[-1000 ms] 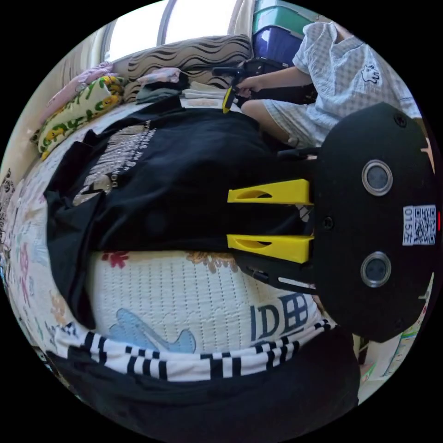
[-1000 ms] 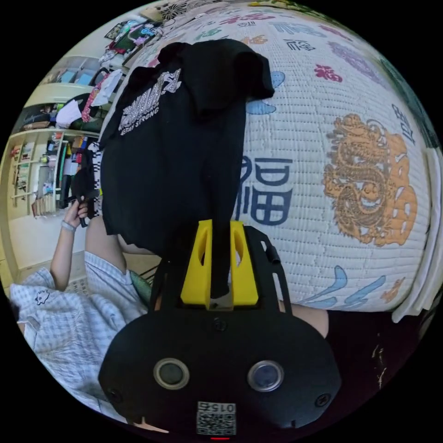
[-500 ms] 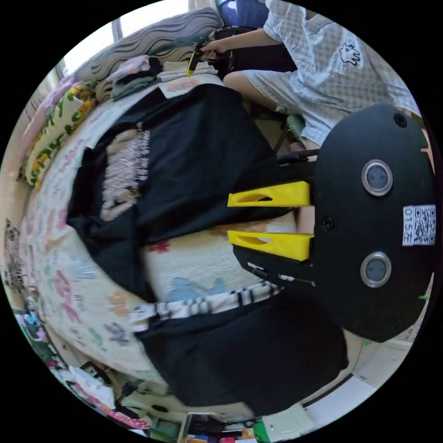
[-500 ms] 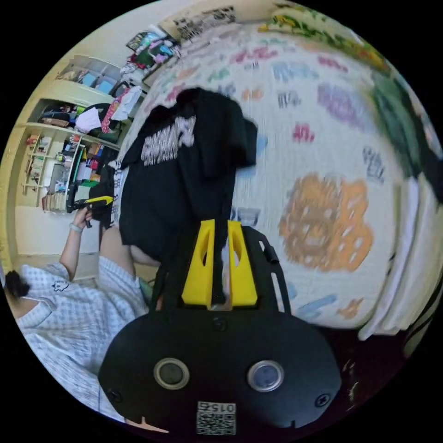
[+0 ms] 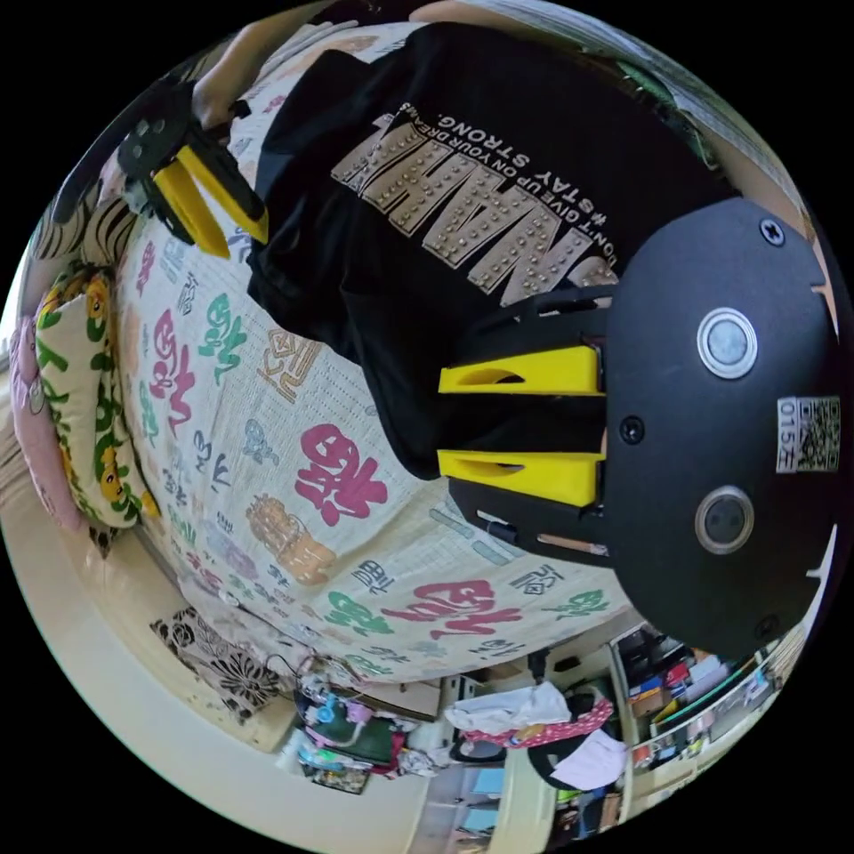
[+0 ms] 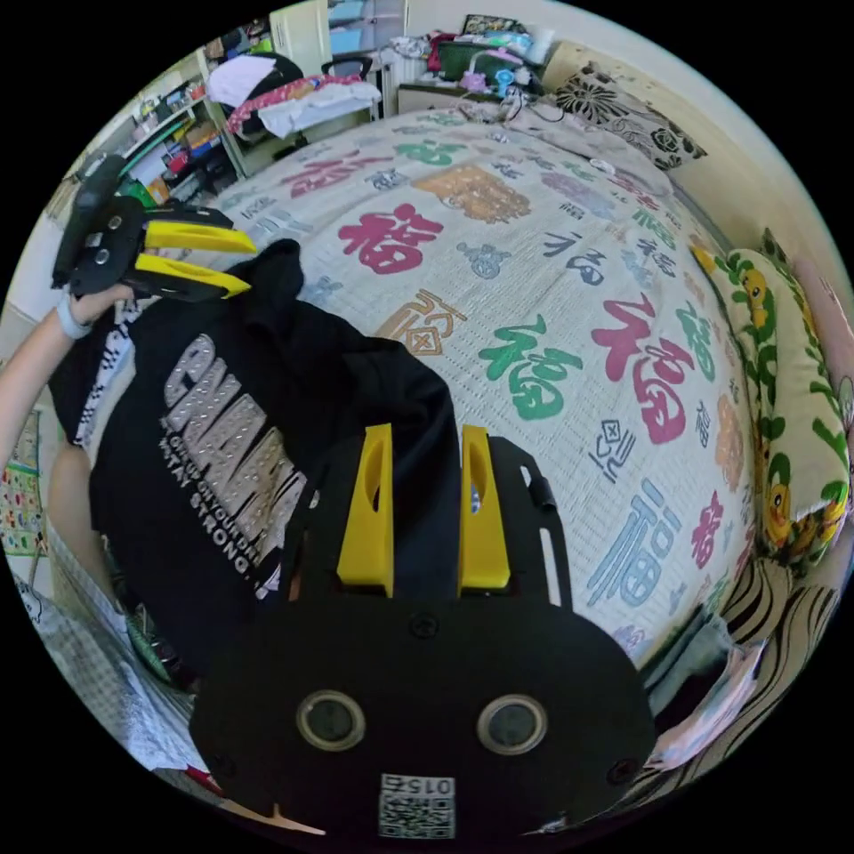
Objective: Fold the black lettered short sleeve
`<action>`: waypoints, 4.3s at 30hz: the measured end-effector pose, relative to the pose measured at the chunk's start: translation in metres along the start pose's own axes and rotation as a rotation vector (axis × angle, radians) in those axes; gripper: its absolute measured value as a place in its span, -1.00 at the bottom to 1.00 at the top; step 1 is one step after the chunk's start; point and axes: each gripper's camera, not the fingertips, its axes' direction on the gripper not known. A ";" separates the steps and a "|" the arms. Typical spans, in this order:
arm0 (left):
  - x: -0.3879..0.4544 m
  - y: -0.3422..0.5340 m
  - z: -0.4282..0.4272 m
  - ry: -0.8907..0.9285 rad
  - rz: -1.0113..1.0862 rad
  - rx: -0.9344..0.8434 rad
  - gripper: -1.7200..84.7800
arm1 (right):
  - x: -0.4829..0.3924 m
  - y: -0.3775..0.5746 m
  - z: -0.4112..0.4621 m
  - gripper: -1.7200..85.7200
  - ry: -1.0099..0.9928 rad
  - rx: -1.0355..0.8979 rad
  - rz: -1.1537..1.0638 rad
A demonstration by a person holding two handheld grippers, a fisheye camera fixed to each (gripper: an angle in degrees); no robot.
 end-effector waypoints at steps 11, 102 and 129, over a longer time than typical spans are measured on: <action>-0.102 0.028 0.088 0.249 -0.263 0.088 -0.96 | 0.071 -0.020 0.023 -0.96 -0.148 -0.086 0.153; 0.235 -0.039 0.089 1.065 -0.104 0.422 -0.82 | 0.089 0.634 -0.033 -0.94 -0.491 0.496 1.005; -0.054 0.488 -0.136 0.203 -0.921 0.304 -0.75 | -0.260 0.056 0.015 -0.79 -0.759 0.069 0.300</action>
